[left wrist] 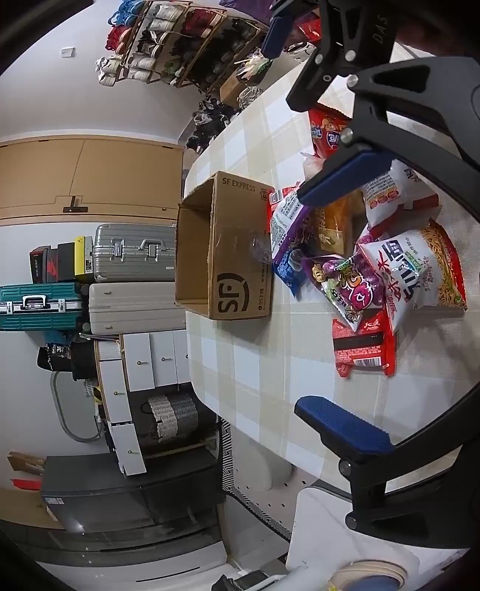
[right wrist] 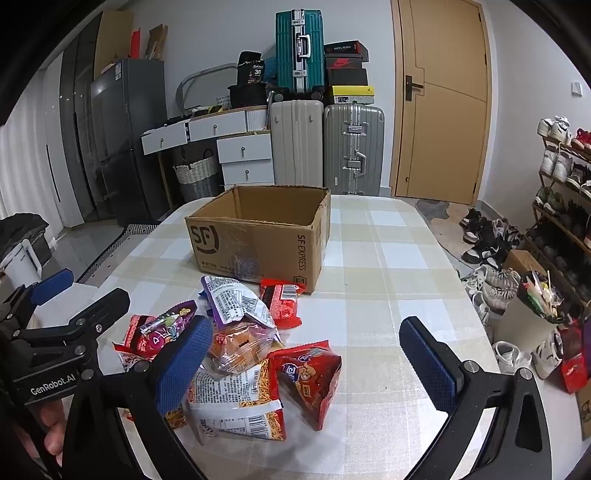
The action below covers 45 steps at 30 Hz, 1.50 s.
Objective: Organize snacks
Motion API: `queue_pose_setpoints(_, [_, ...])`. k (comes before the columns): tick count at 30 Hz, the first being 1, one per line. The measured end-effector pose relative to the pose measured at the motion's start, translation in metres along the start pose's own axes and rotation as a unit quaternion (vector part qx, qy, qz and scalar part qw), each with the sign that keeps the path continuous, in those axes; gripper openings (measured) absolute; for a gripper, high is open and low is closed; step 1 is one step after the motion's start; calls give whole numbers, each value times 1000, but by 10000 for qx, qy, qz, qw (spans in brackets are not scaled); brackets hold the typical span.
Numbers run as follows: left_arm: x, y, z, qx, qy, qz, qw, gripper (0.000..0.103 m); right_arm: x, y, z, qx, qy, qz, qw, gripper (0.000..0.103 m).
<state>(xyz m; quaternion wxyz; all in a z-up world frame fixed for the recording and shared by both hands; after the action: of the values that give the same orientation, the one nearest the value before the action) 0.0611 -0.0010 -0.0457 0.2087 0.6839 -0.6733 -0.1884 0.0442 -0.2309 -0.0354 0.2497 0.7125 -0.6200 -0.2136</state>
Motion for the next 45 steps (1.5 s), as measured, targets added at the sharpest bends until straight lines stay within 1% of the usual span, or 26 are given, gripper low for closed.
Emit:
queue_pose_setpoints(5, [-1, -1, 2, -64, -3, -21, 10000, 102, -2, 6, 3, 8, -5, 2, 10000, 103])
queue_pose_setpoints(6, [-1, -2, 2, -79, -1, -21, 10000, 102, 2, 2, 0, 12, -19, 6, 10000, 103])
queue_pose_setpoints(32, [-2, -2, 0, -113, -6, -37, 9999, 102, 1, 1, 2, 3, -38, 8, 10000, 103])
queue_pose_setpoints(42, [-2, -4, 1, -153, 16, 0, 9999, 102, 1, 4, 3, 8, -41, -101, 9999, 103])
queue_pose_setpoints(45, [-2, -4, 1, -155, 8, -2, 9999, 102, -1, 4, 4, 8, -79, -287, 9996, 103])
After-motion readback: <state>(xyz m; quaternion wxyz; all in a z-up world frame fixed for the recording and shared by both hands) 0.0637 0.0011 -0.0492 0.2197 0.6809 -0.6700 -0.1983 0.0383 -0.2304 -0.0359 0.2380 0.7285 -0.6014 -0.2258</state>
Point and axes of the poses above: each gripper's, at about its wrist camera, not at the fingertips, and y roughly against the way its jaws point, x to its right, z to its underside, the point moved 9 cm from there along -y, roughly the way its jaws point, and after that the axes turned 3 degrees about y, right-handed, at the moved point
